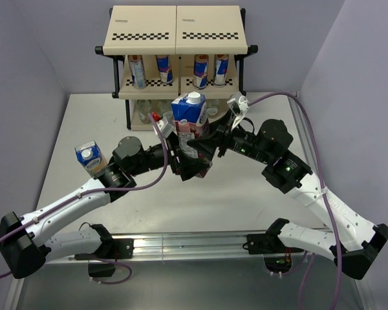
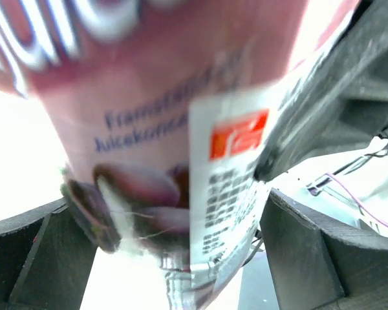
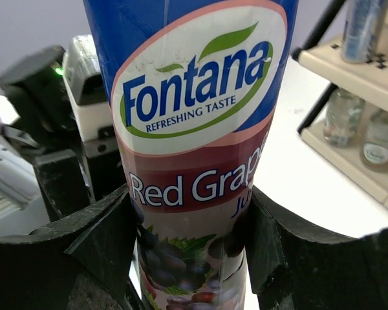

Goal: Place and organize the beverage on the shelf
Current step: Pick up the drink from the center of the board, then place the drink on the shelf.

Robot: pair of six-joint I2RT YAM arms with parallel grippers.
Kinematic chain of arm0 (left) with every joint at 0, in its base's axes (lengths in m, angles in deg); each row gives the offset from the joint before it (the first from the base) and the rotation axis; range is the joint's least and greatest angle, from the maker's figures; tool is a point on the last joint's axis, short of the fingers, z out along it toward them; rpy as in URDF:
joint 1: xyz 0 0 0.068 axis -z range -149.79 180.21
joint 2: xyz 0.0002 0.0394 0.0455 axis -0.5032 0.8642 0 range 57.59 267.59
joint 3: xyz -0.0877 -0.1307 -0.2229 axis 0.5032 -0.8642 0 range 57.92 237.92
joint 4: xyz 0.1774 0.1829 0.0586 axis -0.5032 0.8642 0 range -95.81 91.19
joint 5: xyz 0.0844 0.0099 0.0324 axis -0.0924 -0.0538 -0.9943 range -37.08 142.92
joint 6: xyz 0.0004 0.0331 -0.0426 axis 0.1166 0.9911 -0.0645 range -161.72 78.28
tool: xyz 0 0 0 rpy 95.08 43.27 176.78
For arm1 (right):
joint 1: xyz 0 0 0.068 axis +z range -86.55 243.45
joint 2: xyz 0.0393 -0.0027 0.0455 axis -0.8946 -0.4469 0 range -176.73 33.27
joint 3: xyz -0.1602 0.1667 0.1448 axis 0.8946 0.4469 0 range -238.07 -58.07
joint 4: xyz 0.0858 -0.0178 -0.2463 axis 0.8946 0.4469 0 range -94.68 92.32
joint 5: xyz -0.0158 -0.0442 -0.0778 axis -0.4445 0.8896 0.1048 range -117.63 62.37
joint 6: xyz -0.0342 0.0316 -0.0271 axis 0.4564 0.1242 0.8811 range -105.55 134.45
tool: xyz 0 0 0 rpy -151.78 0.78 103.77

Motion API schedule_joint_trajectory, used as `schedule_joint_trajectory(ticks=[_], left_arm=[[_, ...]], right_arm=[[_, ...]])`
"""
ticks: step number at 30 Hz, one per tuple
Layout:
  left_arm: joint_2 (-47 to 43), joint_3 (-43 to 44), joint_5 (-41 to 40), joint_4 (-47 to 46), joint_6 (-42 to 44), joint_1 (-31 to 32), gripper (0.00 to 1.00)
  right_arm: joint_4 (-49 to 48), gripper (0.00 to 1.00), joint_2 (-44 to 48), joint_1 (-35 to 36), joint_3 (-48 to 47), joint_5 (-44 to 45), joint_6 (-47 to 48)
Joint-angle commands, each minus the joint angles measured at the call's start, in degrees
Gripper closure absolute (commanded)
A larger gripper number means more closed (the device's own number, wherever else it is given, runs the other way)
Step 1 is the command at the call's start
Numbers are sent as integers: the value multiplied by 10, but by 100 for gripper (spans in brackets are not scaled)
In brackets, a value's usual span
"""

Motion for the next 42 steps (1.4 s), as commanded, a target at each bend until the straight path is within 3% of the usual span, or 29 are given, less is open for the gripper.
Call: schedule_joint_trajectory(ticks=[1,6,9,13,14,18,26,31,35,37,42], left_arm=[[-25,28,-24,17,-4,-16,0],[-34,35,-44,43,-11,-35,1],[-41,46,-108,94,-9,-35,1],[-73,50,-238,170,-31,-36,0],[-80,53,-308,191,-38,-36,0],[-115,71,-400,292,-57,-36,1],[-163,111,-444,417,-33,-35,1],[-193,126,-472,478,-6,-36,1],[-213,118,-515,509,30,-36,1],[-218,110,-564,510,46,-36,1],[-219,100,-560,498,49,-36,1]], right_arm=[[-212,100,44,6,-36,54,25],[-243,100,56,5,-15,104,39],[-261,100,65,5,-2,178,57],[-283,100,66,2,-7,237,89],[-282,100,61,1,-14,260,95],[-275,100,33,-5,-63,327,143],[-300,100,-95,-46,-251,371,245],[-314,100,-197,-132,-376,335,195],[-337,100,-272,-157,-464,303,216],[-309,100,-305,-163,-563,294,221],[-226,100,-439,-180,-803,274,239]])
